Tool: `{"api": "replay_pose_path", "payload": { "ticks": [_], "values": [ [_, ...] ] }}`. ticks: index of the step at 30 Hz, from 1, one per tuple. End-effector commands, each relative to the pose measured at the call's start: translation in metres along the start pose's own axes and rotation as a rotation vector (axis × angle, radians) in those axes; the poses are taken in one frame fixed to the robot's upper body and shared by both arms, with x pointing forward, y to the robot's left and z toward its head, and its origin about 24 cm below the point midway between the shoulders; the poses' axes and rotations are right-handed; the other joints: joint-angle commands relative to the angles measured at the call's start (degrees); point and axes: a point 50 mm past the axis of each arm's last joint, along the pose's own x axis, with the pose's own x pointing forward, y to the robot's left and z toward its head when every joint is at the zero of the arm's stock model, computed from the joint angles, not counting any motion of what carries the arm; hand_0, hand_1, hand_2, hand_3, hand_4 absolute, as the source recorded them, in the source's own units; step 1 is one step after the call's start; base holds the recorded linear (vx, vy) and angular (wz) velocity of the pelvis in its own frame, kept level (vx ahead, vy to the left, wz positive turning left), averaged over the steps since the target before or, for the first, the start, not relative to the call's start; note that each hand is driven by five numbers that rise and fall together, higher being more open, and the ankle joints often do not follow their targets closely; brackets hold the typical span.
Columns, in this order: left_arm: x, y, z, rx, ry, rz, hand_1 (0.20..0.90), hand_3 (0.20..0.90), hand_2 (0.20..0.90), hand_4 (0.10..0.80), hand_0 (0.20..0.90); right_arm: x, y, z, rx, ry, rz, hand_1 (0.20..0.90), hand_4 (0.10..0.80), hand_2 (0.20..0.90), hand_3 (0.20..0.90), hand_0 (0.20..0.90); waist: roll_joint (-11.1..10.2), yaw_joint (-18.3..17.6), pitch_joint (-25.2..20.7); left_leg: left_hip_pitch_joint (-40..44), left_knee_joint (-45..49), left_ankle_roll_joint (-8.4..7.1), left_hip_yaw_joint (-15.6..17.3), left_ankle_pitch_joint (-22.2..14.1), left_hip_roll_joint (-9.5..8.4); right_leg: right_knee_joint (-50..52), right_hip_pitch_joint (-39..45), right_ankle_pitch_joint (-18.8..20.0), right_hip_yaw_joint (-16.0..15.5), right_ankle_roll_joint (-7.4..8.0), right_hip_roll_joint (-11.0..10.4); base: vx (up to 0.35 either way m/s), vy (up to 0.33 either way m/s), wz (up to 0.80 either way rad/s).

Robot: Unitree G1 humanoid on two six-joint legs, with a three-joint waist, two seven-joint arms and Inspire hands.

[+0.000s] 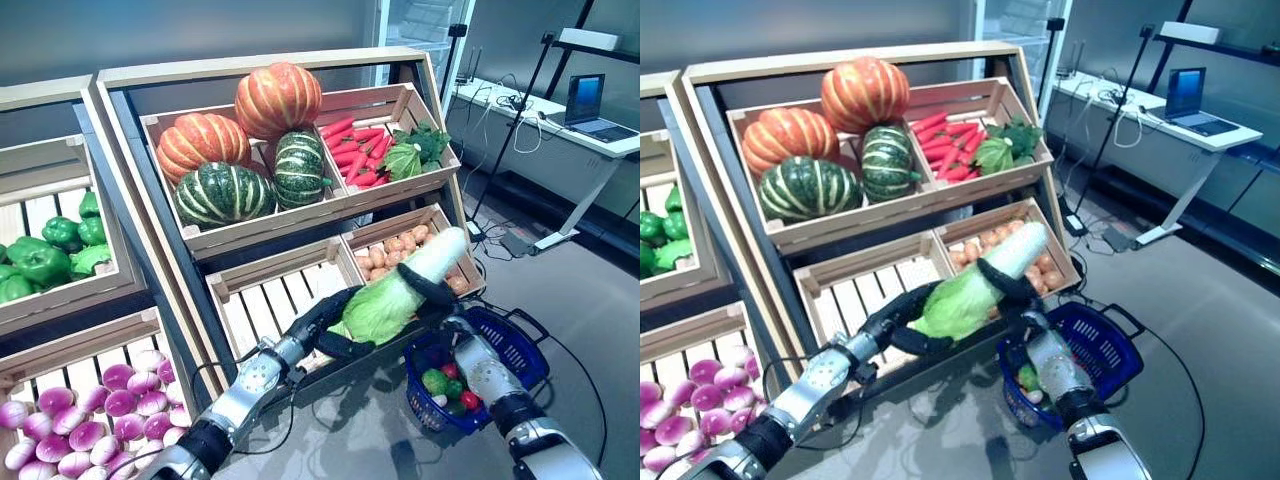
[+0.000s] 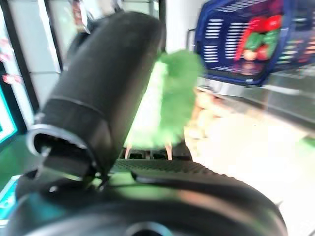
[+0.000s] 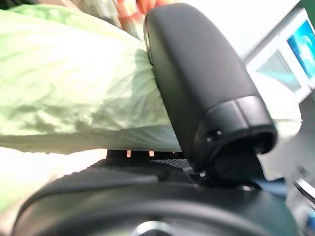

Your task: Put vegetables into the basket

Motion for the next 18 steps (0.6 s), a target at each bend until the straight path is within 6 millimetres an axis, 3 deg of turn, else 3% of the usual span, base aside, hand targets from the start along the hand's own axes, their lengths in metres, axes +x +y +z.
{"api": "replay_pose_path", "payload": {
  "ticks": [1, 3, 7, 11, 14, 18],
  "values": [
    [0.004, 0.038, 0.005, 0.002, -0.035, 0.197, 0.9, 0.9, 0.9, 0.8, 0.9, 0.002, -0.001, 0.097, -0.059, -0.373, -0.012, 0.3, 0.4, 0.3, 0.3, 0.3, -1.0, -0.2, -1.8, 0.9, 0.1, 3.76, 1.5, -6.4, -2.28, 0.1, 2.3, -3.6, 1.9, -1.68, -0.7, 0.007, -0.012, -0.13],
    [-0.002, 0.047, -0.012, 0.004, 0.038, 0.267, 0.9, 0.9, 0.9, 0.8, 0.9, -0.006, -0.019, 0.105, -0.049, -0.389, -0.081, 0.3, 0.4, 0.3, 0.3, 0.3, -1.0, -0.6, -1.8, 1.1, 0.1, 3.7, 2.1, -6.4, -2.25, 0.1, 2.3, -3.5, 2.3, -1.63, -0.6, 0.011, -0.017, -0.16],
    [-0.01, 0.059, -0.027, 0.045, 0.117, 0.338, 0.9, 0.9, 0.9, 0.8, 0.9, -0.017, -0.041, 0.121, -0.031, -0.441, -0.185, 0.3, 0.4, 0.3, 0.3, 0.3, -0.9, -1.2, -1.6, 1.1, 0.1, 3.63, 2.7, -6.3, -2.26, 0.1, 2.2, -3.4, 2.6, -1.54, -0.5, 0.001, -0.023, -0.11],
    [-0.011, 0.077, -0.025, 0.095, 0.144, 0.408, 0.9, 0.9, 0.9, 0.8, 0.9, -0.025, -0.053, 0.136, -0.038, -0.495, -0.278, 0.3, 0.4, 0.3, 0.3, 0.3, -0.7, -1.8, -0.5, 0.6, 1.5, 3.63, 3.5, -6.4, -2.14, 1.5, 1.6, -3.8, 3.0, -1.66, -0.8, -0.013, -0.007, -0.01],
    [-0.005, 0.094, -0.005, 0.138, 0.09, 0.468, 0.9, 0.9, 0.9, 0.8, 0.9, -0.026, -0.055, 0.149, -0.007, -0.548, -0.324, 0.3, 0.4, 0.3, 0.3, 0.3, -0.6, -2.1, 2.7, -4.8, 11.2, 3.45, 3.4, -9.2, -1.17, 9.5, -3.4, -6.5, 3.7, -2.25, -1.8, -0.168, -0.039, -0.13],
    [0.012, 0.115, 0.048, 0.209, -0.09, 0.531, 0.9, 0.9, 0.9, 0.8, 0.9, -0.029, -0.051, 0.181, -0.003, -0.651, -0.364, 0.3, 0.4, 0.3, 0.3, 0.3, -0.2, -2.3, 10.8, -17.9, 30.4, 3.91, 2.1, -15.6, 1.7, 25.4, -15.0, -11.2, 4.1, -3.6, -4.1, -0.352, -0.071, 0.02]
  ]
}}
